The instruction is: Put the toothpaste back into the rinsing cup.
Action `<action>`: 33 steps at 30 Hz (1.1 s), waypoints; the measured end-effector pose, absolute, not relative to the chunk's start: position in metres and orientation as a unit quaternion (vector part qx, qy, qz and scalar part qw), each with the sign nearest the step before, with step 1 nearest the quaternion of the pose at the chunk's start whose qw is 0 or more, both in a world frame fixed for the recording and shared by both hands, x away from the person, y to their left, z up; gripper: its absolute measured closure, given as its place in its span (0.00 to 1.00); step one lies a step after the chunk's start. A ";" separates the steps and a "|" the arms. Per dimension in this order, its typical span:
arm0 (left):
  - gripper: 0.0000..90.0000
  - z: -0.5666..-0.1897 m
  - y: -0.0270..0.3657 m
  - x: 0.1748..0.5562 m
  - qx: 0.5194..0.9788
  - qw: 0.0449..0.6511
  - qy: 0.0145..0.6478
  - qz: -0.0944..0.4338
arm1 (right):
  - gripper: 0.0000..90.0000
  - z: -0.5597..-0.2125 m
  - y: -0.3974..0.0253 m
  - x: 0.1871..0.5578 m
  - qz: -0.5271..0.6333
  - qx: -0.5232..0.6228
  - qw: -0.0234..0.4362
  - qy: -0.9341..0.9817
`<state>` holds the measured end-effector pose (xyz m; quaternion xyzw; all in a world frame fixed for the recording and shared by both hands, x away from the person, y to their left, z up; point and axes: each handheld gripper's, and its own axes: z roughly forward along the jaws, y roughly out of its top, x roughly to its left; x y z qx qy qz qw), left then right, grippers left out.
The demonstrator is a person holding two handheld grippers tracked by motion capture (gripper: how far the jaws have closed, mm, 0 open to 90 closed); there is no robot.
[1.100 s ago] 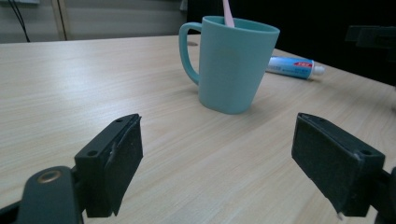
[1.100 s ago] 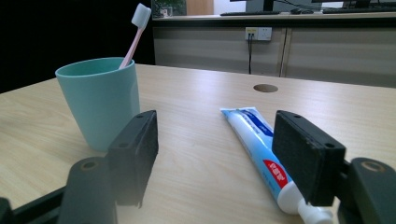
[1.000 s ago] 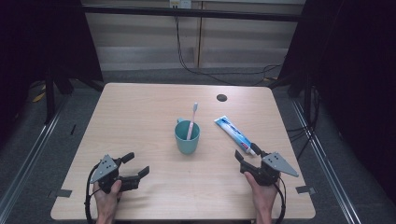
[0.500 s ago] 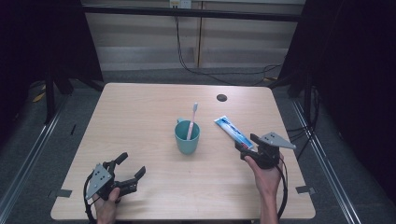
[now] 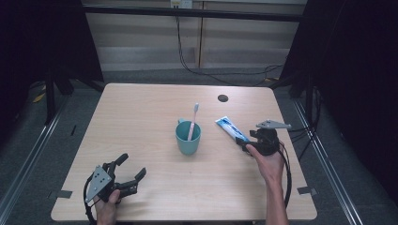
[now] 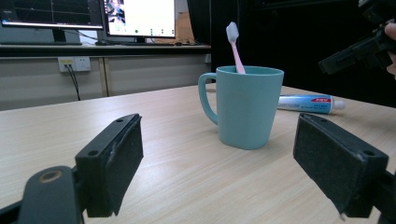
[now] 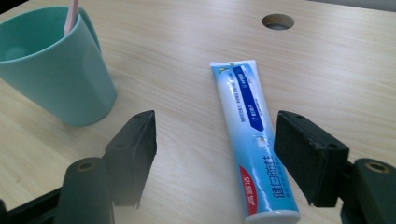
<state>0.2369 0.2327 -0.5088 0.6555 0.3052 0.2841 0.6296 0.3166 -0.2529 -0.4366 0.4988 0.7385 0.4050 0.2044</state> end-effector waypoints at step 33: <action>0.18 -0.509 0.233 0.236 0.650 0.639 0.302 0.281 | 0.50 -0.467 -0.268 0.378 0.297 0.528 0.103 0.789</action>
